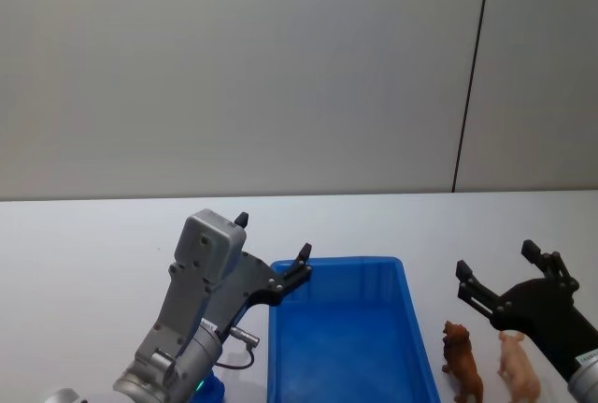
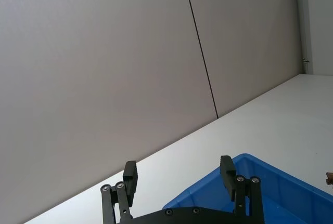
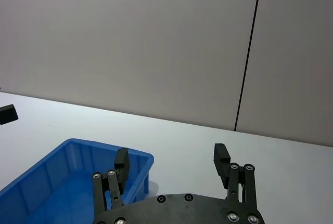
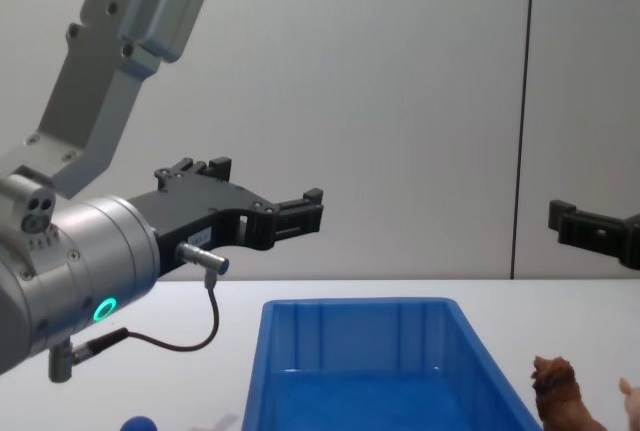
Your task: Pick up the two dolls from the table and place them into the box.
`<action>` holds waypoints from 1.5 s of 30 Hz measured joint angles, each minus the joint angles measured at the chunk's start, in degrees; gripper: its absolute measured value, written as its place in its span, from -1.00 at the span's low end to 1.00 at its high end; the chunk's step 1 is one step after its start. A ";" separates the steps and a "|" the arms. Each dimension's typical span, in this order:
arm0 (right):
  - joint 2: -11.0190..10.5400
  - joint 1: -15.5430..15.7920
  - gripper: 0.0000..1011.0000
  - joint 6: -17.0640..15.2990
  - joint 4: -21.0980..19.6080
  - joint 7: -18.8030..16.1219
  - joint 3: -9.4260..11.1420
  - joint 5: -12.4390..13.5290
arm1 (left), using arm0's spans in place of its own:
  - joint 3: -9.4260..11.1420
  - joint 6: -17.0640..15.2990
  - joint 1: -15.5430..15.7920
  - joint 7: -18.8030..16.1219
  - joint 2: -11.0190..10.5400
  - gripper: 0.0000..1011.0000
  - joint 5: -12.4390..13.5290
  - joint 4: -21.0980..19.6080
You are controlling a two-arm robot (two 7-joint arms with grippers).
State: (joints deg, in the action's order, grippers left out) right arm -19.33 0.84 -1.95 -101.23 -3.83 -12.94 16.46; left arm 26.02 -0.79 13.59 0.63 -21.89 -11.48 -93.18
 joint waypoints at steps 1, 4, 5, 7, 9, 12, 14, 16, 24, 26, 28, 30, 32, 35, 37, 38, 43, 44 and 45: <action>0.00 0.00 0.98 0.00 0.00 0.00 0.00 0.00 | 0.00 0.00 0.00 0.00 0.00 0.98 0.00 0.00; 0.00 0.00 0.98 0.00 0.00 0.00 0.00 0.00 | 0.00 0.00 0.00 0.00 0.00 0.98 0.00 0.00; 0.00 0.00 0.98 0.00 0.00 0.00 0.00 0.00 | 0.00 0.00 0.00 0.00 0.00 0.98 0.00 0.00; 0.00 0.00 0.98 0.00 0.00 0.00 0.00 0.00 | 0.00 0.00 0.00 0.00 0.00 0.98 0.00 0.00; 0.00 0.00 0.98 0.00 0.00 0.00 0.00 0.00 | 0.00 0.00 0.00 0.00 0.00 0.98 0.00 0.00; 0.00 0.00 0.98 0.00 0.00 0.00 0.00 0.00 | 0.00 0.00 0.00 0.00 0.00 0.98 0.00 0.00; 0.00 0.00 0.98 0.00 0.00 0.00 0.00 0.00 | 0.00 0.00 0.00 0.00 0.00 0.98 0.00 0.00; 0.00 0.00 0.98 0.00 0.00 0.00 0.00 0.00 | 0.00 0.00 0.00 0.00 0.00 0.98 0.00 0.00; 0.00 0.00 0.98 0.00 0.00 0.00 0.00 0.00 | 0.00 0.00 0.00 0.00 0.00 0.98 0.00 0.00; 0.00 0.00 0.98 0.00 0.00 0.00 0.00 0.00 | 0.01 0.00 0.00 0.00 0.00 0.98 0.00 0.00; 0.00 0.00 0.98 0.00 0.00 0.00 0.00 0.00 | 0.01 0.00 0.00 0.00 0.00 0.98 0.00 0.00; 0.00 0.00 0.98 0.00 0.00 0.00 0.00 0.00 | 0.00 0.00 0.00 0.00 0.00 0.98 0.00 0.00; 0.00 0.00 0.98 0.00 0.00 0.00 0.00 0.00 | 0.01 0.00 0.00 0.00 0.00 0.98 0.00 0.00; 0.00 0.00 0.98 0.00 0.00 0.00 0.00 0.00 | 0.00 0.00 0.00 0.00 0.00 0.98 0.00 0.00; 0.00 0.00 0.98 0.00 0.00 0.00 0.00 0.00 | 0.00 0.00 0.00 0.00 0.00 0.98 0.00 0.00; 0.00 0.00 0.98 0.00 0.00 0.00 0.00 0.00 | 0.00 0.00 0.00 0.00 0.00 0.98 0.00 0.00; 0.00 0.00 0.98 0.00 0.00 0.00 0.00 0.00 | 0.00 0.00 0.00 0.00 0.00 0.98 0.00 0.00; 0.00 0.00 0.98 0.00 0.00 0.00 0.00 0.00 | 0.01 0.00 0.00 0.00 0.00 0.98 0.00 0.00; 0.00 0.00 0.98 0.00 0.00 0.00 0.00 0.00 | 0.01 0.00 0.00 0.00 0.00 0.98 0.00 0.00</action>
State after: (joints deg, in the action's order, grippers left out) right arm -19.33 0.84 -1.95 -101.23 -3.83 -12.94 16.47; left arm 26.03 -0.80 13.59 0.63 -21.89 -11.48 -93.18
